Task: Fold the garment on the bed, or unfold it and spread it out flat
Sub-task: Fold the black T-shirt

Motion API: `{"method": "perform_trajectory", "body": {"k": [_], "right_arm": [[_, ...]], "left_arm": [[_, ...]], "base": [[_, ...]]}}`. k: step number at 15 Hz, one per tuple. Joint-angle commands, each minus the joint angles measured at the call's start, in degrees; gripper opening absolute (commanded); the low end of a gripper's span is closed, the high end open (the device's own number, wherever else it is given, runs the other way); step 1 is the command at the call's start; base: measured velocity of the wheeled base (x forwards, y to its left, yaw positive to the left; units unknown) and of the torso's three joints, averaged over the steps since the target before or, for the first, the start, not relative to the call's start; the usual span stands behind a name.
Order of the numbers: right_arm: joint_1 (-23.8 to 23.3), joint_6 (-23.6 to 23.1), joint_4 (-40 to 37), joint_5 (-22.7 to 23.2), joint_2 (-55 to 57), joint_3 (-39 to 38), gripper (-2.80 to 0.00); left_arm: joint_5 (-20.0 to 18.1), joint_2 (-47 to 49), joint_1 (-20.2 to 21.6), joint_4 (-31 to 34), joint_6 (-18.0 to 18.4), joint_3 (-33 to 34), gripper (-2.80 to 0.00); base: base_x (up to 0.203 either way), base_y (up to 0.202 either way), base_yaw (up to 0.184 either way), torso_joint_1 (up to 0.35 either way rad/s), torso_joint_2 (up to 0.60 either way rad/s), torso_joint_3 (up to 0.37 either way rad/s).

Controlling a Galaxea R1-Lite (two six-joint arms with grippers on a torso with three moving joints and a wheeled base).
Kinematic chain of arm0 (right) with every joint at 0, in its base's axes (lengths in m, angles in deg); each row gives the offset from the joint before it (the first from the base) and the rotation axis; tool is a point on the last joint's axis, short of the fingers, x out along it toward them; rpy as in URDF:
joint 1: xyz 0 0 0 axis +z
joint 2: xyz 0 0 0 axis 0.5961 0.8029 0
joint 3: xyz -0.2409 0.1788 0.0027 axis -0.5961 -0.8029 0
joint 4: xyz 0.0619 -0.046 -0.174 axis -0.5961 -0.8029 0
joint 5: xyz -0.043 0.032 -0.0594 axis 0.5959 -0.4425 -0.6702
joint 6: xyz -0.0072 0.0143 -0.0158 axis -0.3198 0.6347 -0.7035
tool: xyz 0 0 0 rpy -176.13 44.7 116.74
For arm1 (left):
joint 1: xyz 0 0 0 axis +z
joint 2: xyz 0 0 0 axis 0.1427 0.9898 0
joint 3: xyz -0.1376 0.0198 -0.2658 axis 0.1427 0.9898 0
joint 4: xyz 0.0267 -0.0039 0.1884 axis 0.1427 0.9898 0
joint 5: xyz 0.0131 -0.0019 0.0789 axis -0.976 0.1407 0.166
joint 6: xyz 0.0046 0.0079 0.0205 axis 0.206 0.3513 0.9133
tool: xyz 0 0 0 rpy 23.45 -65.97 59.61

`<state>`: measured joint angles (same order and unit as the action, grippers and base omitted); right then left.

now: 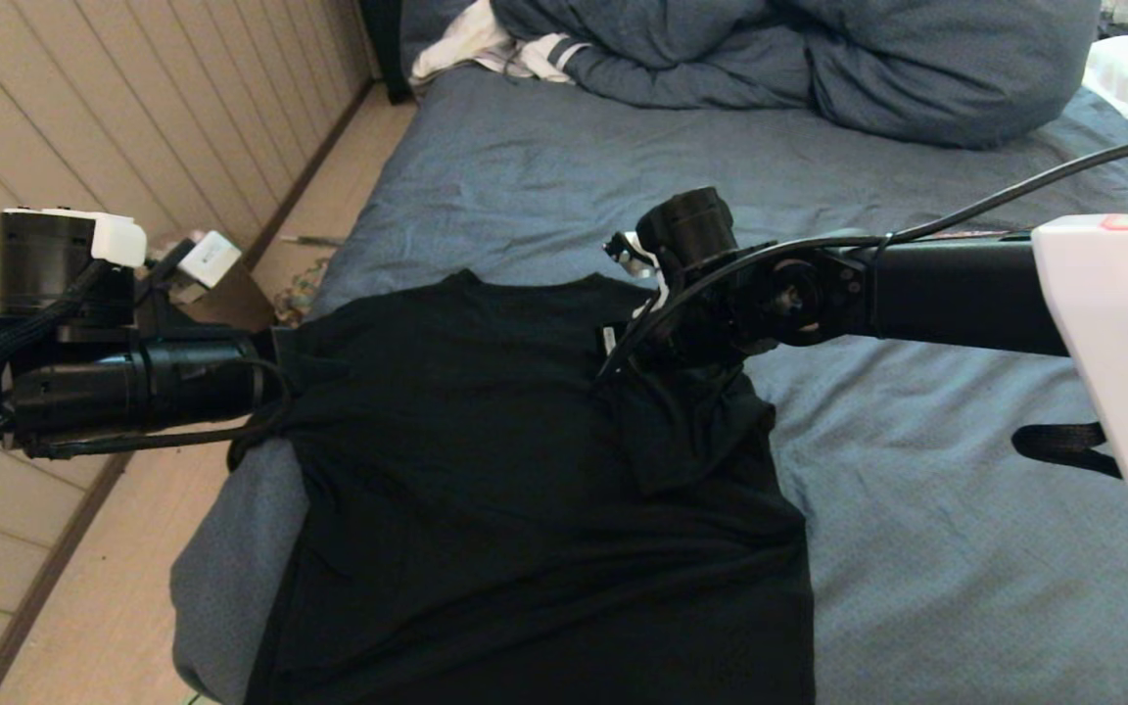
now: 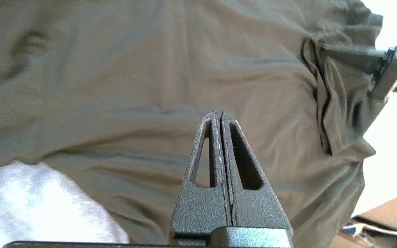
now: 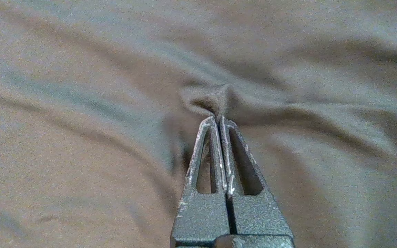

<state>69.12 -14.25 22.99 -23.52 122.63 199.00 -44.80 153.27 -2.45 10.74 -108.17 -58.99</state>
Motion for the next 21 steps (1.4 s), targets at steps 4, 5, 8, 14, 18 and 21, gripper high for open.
{"method": "perform_trajectory", "body": {"k": [4,5,8,14,18,21], "right_arm": [[-0.3,0.0,4.1,-4.1,-1.0,1.8,-2.8],[-0.3,0.0,5.6,-5.2,-1.0,1.9,-2.8],[-0.3,-0.1,8.6,-5.8,-1.0,2.0,-2.8],[-0.4,0.3,13.2,-7.1,-1.7,2.1,-2.8],[-1.6,0.2,14.3,-8.1,-4.0,2.1,-2.8],[-2.9,0.3,14.2,-8.1,-3.8,2.2,-2.8]], "left_arm": [[-0.1,0.0,-0.2,-0.2,-0.1,0.1,-2.8],[-0.1,0.0,-0.2,-0.3,-0.1,0.1,-2.8],[0.1,0.0,-0.2,-0.4,-0.1,0.2,-2.8],[0.1,0.1,-0.2,-0.4,-0.1,0.2,-2.8],[0.1,0.0,-0.2,-0.4,-0.2,0.3,-2.8],[0.1,0.0,-0.2,-0.9,-0.1,0.5,-2.8]], "base": [[0.0,0.0,0.0,0.0,0.0,0.0],[0.0,0.0,0.0,0.0,0.0,0.0],[0.0,0.0,0.0,0.0,0.0,0.0],[0.0,0.0,0.0,0.0,0.0,0.0],[0.0,0.0,0.0,0.0,0.0,0.0],[0.0,0.0,0.0,0.0,0.0,0.0]]}}
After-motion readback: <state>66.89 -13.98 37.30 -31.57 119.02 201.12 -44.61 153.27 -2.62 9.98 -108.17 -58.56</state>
